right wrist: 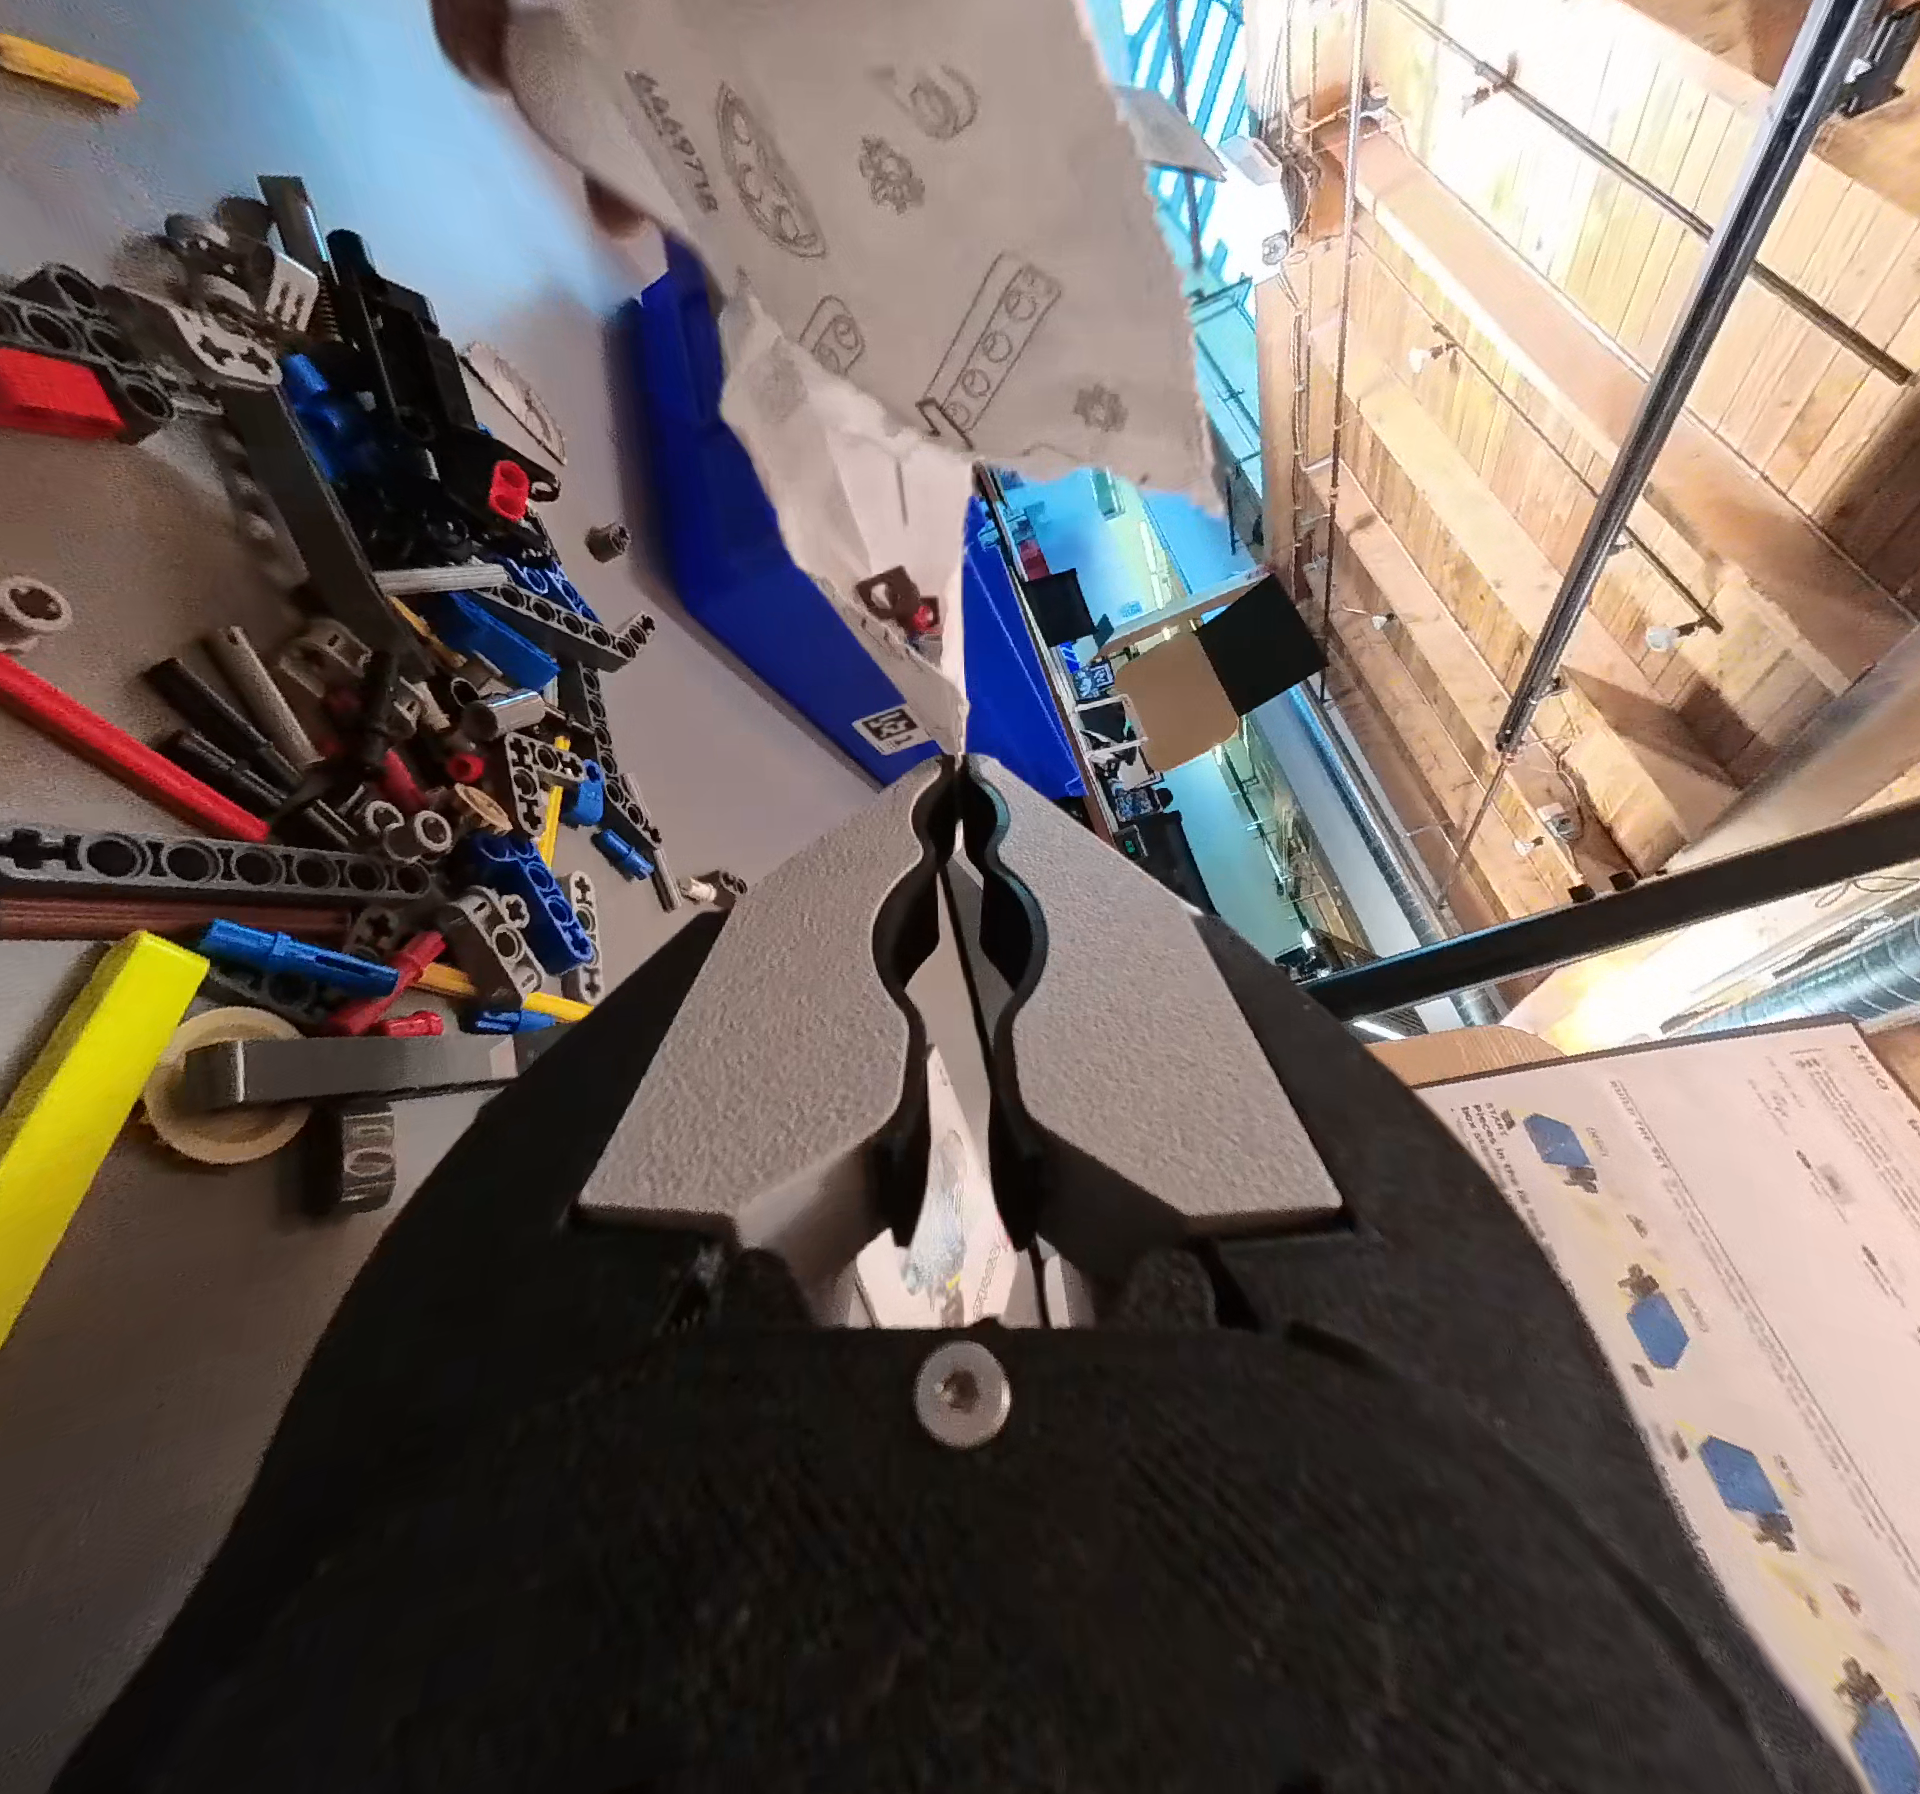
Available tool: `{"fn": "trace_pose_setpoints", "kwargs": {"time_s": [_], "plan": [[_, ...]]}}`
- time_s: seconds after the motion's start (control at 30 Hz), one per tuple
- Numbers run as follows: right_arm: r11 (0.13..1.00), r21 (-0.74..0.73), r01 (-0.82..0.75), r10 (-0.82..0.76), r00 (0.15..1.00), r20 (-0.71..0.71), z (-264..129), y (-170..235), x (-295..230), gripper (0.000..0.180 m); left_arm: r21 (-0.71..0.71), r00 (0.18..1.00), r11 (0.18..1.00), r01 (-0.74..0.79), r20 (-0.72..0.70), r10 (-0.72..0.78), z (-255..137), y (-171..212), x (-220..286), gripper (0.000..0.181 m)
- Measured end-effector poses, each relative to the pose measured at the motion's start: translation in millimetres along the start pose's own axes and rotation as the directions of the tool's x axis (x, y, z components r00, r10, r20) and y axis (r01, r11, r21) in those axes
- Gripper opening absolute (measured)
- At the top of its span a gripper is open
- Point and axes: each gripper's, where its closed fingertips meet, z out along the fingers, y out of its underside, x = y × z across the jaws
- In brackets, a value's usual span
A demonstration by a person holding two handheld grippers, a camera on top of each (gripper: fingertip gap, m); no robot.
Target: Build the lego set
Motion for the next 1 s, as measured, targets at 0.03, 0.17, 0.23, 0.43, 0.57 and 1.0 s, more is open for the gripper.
{"fn": "trace_pose_setpoints", "kwargs": {"time_s": [0.03, 0.17, 0.23, 0.43, 0.57, 1.0], "plan": [[1.0, 0.002, 0.001, -0.001, 1.0, -0.018, -0.6, -0.3, 2.8, 0.0, -0.008, 0.999, 0.999, 0.04, -0.028, -0.04, 2.9, 1.0, 1.1, 0.04], [0.999, 0.029, -0.018, 0.019, 0.999, -0.029, -2.6, -6.9, 5.8, 0.0, -0.042, 0.972, 0.984, 0.174, -0.156, -0.178, 14.0, 5.2, 12.0, 0.033], [1.0, 0.03, 0.002, -0.001, 1.0, -0.012, -1.3, -7.4, 1.2, 0.0, -0.062, 0.965, 0.982, 0.179, -0.182, -0.188, 17.9, 8.2, 14.3, 0.017], [0.992, 0.023, -0.121, 0.118, 0.987, 0.11, 2.2, -1.7, -11.9, 0.004, -0.018, 0.991, 0.998, 0.053, -0.125, -0.055, 15.5, 3.9, 6.4, 0.0], [0.93, 0.007, -0.369, 0.349, 0.887, 0.302, -1.2, 1.7, -20.4, 0.03, -0.001, 0.991, 0.992, -0.125, -0.042, 0.125, 7.2, -2.6, 7.1, 0.0], [0.186, -0.539, -0.822, 0.902, -0.074, 0.424, -21.1, -29.3, -46.8, 0.041, 0.104, 0.989, 0.986, -0.129, 0.085, 0.121, 8.2, -9.0, 18.4, 0.0]]}}
